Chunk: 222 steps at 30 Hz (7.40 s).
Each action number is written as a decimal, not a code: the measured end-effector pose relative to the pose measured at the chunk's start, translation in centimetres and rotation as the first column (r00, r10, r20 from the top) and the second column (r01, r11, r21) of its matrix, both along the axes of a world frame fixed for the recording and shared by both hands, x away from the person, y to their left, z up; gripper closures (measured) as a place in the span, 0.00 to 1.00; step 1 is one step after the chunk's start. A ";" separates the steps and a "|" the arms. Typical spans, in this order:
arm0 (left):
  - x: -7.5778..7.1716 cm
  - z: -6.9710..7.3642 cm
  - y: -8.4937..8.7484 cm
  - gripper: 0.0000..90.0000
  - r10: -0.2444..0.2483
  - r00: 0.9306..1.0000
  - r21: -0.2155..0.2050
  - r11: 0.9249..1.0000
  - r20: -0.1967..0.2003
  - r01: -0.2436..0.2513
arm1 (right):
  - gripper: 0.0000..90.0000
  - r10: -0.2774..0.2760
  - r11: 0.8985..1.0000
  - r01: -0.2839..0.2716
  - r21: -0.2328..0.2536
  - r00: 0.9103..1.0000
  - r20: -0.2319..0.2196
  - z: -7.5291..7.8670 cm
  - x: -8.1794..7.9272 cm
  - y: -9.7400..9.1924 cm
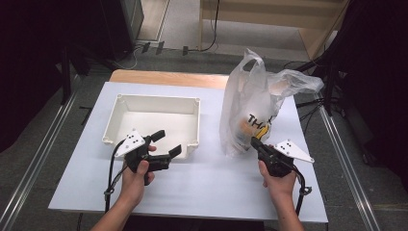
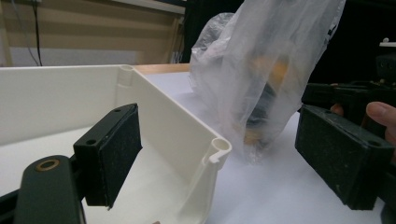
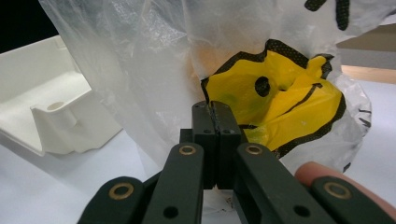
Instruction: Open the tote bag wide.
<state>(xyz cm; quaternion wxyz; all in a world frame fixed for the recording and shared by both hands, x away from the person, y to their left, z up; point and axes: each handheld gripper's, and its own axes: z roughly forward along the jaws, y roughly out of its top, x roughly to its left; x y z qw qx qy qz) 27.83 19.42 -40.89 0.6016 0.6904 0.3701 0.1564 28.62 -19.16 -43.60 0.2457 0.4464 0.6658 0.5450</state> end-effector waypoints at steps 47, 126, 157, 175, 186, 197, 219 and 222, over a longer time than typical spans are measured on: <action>1.4 2.2 -8.0 1.00 -0.159 0.987 0.006 0.987 0.027 0.159 | 1.00 0.091 0.991 -0.094 -0.099 0.995 -0.026 -1.5 -0.1 2.5; 0.8 -1.8 -9.9 1.00 -0.114 0.992 0.101 0.988 -0.046 0.119 | 0.90 -0.137 0.989 0.127 -0.079 0.981 -0.140 -2.9 1.8 -0.6; 1.7 -5.9 -12.1 1.00 -0.072 0.984 0.204 0.973 -0.164 0.105 | 0.50 -0.152 0.987 0.146 0.070 0.985 0.081 5.7 1.6 -2.5; 1.5 -5.9 -11.4 1.00 -0.039 0.987 0.210 0.975 -0.157 0.072 | 1.00 -0.042 0.997 0.040 0.061 0.999 0.028 7.4 8.5 0.2; 1.5 -6.2 -11.2 1.00 -0.046 0.972 0.267 0.958 -0.232 0.109 | 1.00 -0.155 0.987 0.158 0.003 0.974 -0.162 1.1 10.2 -1.8; 0.9 -5.8 -10.2 0.83 -0.121 0.958 0.180 0.969 -0.258 0.171 | 1.00 -0.190 0.981 0.176 -0.076 0.940 -0.282 -4.0 9.1 -2.4; 1.0 -3.9 -12.2 0.98 -0.070 0.974 0.193 0.975 -0.216 0.113 | 0.97 -0.156 0.987 0.142 -0.073 0.955 -0.253 -4.0 6.8 -2.4; 1.4 -5.3 -12.4 1.00 -0.060 0.956 0.254 0.957 -0.286 0.136 | 0.90 -0.151 0.988 0.141 -0.057 0.959 -0.239 -3.9 6.0 -2.7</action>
